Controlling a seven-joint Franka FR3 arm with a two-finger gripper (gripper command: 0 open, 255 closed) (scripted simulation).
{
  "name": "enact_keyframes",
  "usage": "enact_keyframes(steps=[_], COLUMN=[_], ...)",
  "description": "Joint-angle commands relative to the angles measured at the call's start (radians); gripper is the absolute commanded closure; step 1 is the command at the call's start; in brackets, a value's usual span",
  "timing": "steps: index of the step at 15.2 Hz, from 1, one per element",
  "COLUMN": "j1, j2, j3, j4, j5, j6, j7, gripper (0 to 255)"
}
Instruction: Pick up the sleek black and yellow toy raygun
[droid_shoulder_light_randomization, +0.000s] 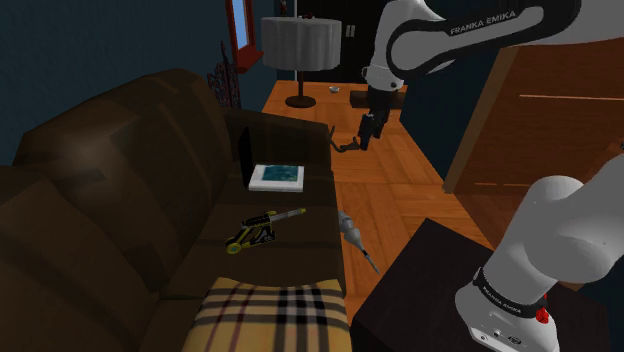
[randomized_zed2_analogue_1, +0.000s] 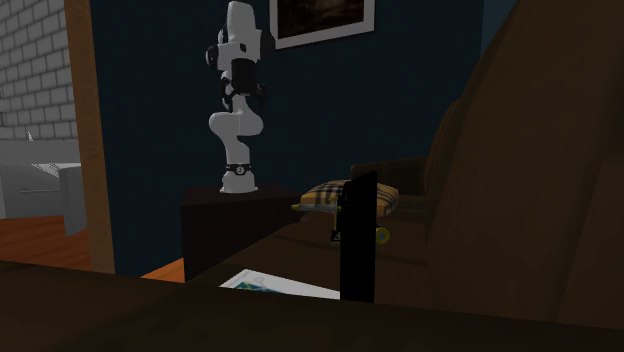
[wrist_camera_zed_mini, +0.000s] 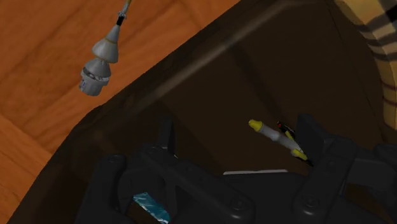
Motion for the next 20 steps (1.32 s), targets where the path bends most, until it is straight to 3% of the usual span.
enact_keyframes(steps=[1, 10, 20], j1=[0.022, 0.097, 0.123], j2=[0.079, 0.411, 0.756], j3=[-0.012, -0.019, 0.058], j4=[0.026, 0.183, 0.431], j5=[0.019, 0.139, 0.247], j6=[0.048, 0.188, 0.242], j7=[-0.055, -0.302, -0.537], gripper=[0, 0, 0])
